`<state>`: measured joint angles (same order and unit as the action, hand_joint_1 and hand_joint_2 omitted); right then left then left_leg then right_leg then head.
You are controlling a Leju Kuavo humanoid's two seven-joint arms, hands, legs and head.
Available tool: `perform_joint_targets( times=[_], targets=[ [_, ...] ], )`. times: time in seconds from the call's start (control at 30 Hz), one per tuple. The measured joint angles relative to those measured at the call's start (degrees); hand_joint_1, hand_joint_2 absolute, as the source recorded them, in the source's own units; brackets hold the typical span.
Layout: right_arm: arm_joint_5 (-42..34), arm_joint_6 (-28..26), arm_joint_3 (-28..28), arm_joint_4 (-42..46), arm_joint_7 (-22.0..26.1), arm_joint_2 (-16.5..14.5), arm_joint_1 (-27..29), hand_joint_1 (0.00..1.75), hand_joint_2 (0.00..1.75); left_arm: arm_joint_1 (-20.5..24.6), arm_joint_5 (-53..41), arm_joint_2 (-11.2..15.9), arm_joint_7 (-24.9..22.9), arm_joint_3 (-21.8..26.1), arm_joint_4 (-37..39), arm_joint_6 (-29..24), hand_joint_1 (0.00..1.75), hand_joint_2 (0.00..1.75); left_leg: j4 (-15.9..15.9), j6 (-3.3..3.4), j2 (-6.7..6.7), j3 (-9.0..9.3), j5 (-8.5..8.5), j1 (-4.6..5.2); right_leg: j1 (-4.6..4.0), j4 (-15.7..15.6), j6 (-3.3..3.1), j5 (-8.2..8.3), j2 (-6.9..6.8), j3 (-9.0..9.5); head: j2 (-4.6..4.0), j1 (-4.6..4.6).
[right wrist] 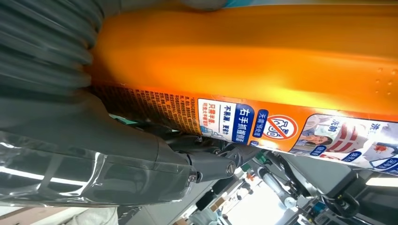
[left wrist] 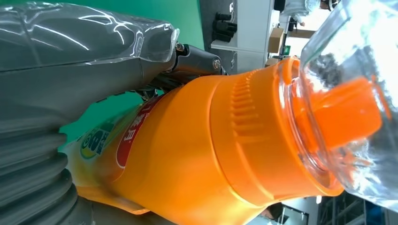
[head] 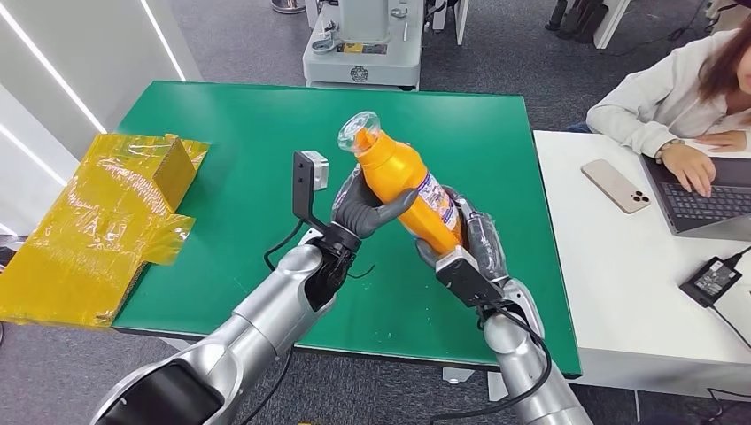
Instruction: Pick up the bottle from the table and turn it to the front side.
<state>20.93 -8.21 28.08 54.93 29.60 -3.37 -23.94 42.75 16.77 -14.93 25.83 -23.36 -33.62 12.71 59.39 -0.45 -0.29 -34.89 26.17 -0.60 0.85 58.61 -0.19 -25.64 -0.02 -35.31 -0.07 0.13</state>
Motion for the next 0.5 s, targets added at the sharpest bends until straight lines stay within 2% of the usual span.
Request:
perform_joint_targets(
  times=[0.07, 0.13, 0.3, 0.5],
  targets=[
    [0.01, -0.02, -0.07, 0.02, 0.08, -0.02, 0.07, 0.32, 1.75, -0.23, 0.17, 0.00, -0.07, 0.06, -0.45, 0.25, 1.75, 1.75, 0.00, 0.00, 0.00, 0.00, 0.00, 0.00, 0.00, -0.01, 0.00, 0.00, 0.01, 0.00, 0.00, 0.01],
    [0.03, -0.08, -0.18, 0.19, 0.24, -0.02, 0.44, 0.00, 1.75, -0.34, 0.15, -0.01, -0.12, 0.07, -0.62, 0.46, 1.75, 1.75, 0.01, 0.00, 0.00, 0.00, 0.00, 0.00, 0.00, -0.02, 0.00, 0.00, 0.01, 0.00, 0.00, 0.00],
    [0.48, -0.66, -1.38, 1.93, 0.11, 0.19, 4.03, 0.00, 1.75, 0.18, -1.96, 0.02, 1.67, 0.29, -0.86, -0.42, 1.75, 1.75, 0.01, 0.00, -0.07, -0.03, 0.00, 0.00, 0.01, -0.03, 0.02, -0.02, -0.06, 0.01, 0.00, 0.01],
    [0.99, -0.79, -3.22, 6.25, -0.11, 0.74, 9.00, 0.00, 1.75, 1.36, -13.59, 0.44, 6.20, 0.03, -1.86, -10.69, 1.75, 1.75, 0.01, 0.01, 0.00, -0.02, 0.01, 0.00, 0.01, -0.02, 0.02, -0.02, 0.03, -0.01, 0.00, 0.00]
  ],
)
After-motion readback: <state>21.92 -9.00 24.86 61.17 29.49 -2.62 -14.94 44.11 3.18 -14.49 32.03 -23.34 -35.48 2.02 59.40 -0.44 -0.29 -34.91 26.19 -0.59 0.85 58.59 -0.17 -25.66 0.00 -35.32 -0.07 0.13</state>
